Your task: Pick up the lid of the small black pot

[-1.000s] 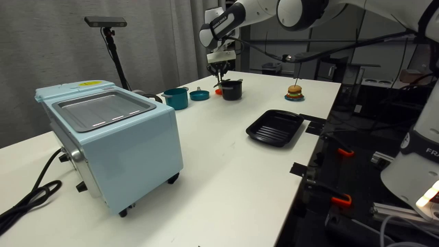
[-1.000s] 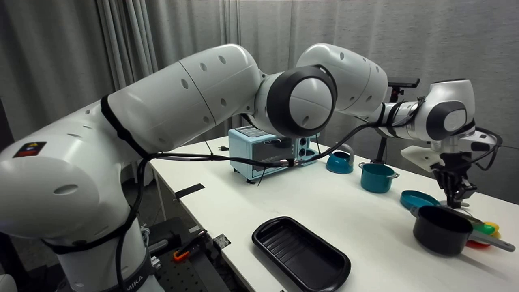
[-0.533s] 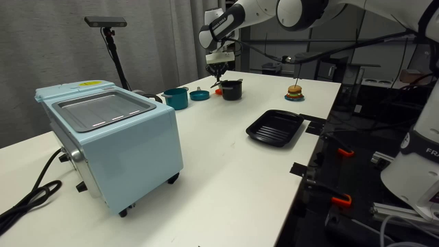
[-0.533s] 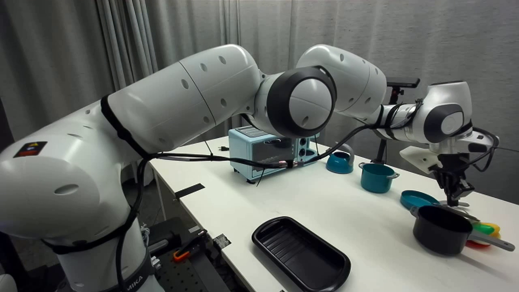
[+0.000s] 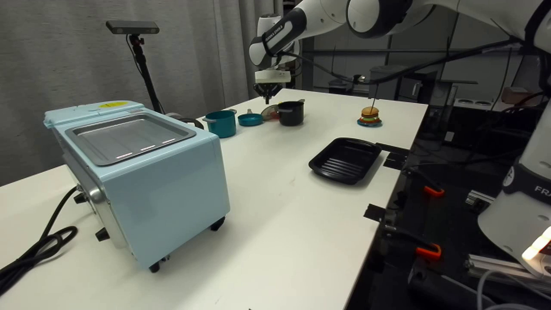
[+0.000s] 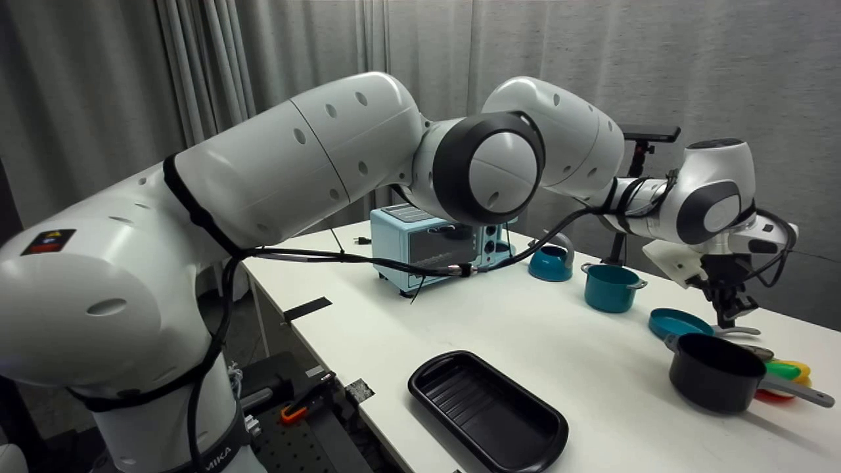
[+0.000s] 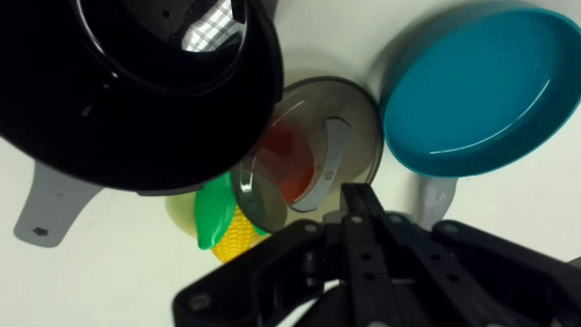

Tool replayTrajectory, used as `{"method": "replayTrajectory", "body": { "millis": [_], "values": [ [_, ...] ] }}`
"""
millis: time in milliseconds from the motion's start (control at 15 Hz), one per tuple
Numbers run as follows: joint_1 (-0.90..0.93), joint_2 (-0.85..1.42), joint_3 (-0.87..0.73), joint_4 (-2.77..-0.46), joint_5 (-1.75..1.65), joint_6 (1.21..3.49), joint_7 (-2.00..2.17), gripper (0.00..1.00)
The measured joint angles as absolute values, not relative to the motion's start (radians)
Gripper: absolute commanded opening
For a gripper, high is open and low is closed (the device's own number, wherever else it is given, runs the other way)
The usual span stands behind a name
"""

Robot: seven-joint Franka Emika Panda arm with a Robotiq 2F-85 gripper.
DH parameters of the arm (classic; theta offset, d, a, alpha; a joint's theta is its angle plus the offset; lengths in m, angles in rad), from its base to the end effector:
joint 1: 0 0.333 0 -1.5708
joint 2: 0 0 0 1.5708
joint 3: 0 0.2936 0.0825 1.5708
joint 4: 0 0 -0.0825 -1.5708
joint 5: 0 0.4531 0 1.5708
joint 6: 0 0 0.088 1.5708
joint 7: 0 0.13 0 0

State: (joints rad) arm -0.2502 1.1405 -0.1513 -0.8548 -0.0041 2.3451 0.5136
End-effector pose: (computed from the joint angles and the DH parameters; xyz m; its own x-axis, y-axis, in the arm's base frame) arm 0.8268 -0.2903 0.1824 0.6413 -0.6733 0.3680 -0.7107 -0.7020 -0.0461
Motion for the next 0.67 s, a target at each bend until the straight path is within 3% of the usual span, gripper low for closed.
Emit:
{"method": "replayTrajectory", "body": {
  "millis": [667],
  "values": [
    [-0.278,1.099,-0.115,-0.870,0.008,2.412,0.457,0.00]
  ]
}}
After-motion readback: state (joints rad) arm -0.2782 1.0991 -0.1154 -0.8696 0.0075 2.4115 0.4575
